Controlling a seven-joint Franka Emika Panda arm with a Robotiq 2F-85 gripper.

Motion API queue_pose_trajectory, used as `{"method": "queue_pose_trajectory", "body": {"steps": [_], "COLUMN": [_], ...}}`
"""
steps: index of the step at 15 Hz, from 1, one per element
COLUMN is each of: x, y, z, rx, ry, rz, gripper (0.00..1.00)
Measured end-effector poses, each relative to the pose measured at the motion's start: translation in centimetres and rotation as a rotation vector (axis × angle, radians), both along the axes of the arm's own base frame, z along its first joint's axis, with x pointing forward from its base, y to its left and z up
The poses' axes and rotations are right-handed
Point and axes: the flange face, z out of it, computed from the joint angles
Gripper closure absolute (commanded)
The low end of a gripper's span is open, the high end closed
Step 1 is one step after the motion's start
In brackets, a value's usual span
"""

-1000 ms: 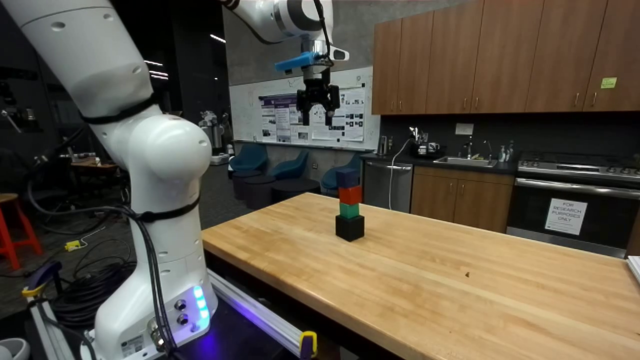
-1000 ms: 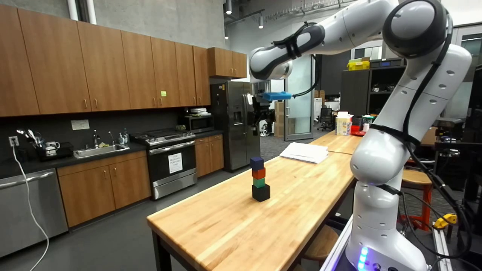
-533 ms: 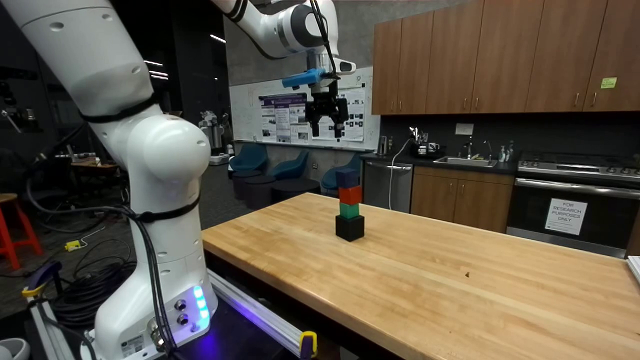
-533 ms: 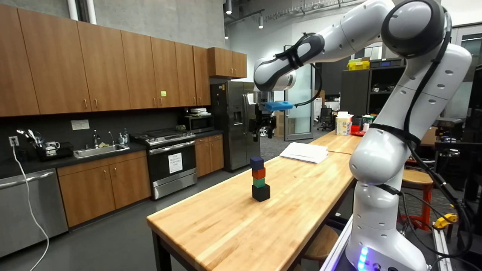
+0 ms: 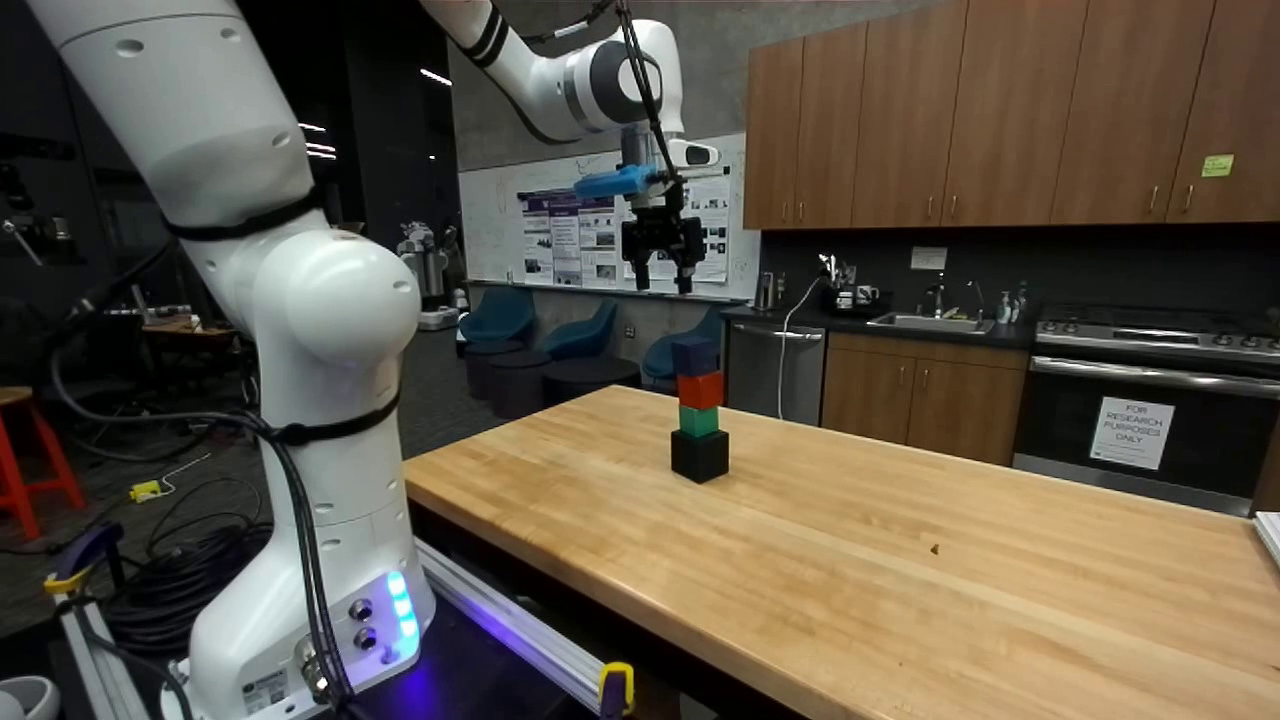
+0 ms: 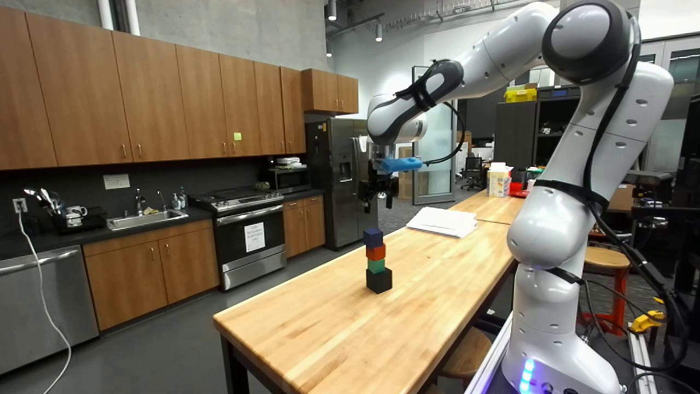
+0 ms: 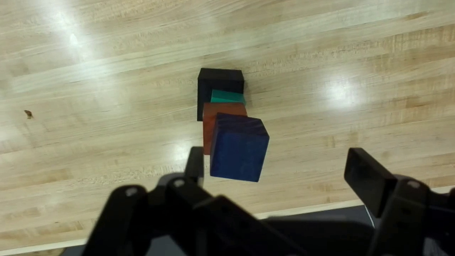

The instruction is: Pick up the purple block and put it on the table, pick up the orange block and put it on the table, pick up the purple block and put it on the green block

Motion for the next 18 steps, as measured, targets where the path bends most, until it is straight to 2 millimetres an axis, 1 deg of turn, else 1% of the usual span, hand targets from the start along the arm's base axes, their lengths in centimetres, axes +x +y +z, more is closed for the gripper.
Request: {"method": "queue_pose_trajectory", "body": {"steps": [4, 7, 18], "x": [0.6, 1.0, 1.2], "y": [0.0, 0.0, 0.1], "z": [-1.5, -2.3, -2.2], "rx": [0.003, 0.005, 0.007], "ry": [0.019, 0.025, 0.01], "rz": [-0.023, -0.03, -0.029], "gripper": [0.0, 0.0, 0.0]}}
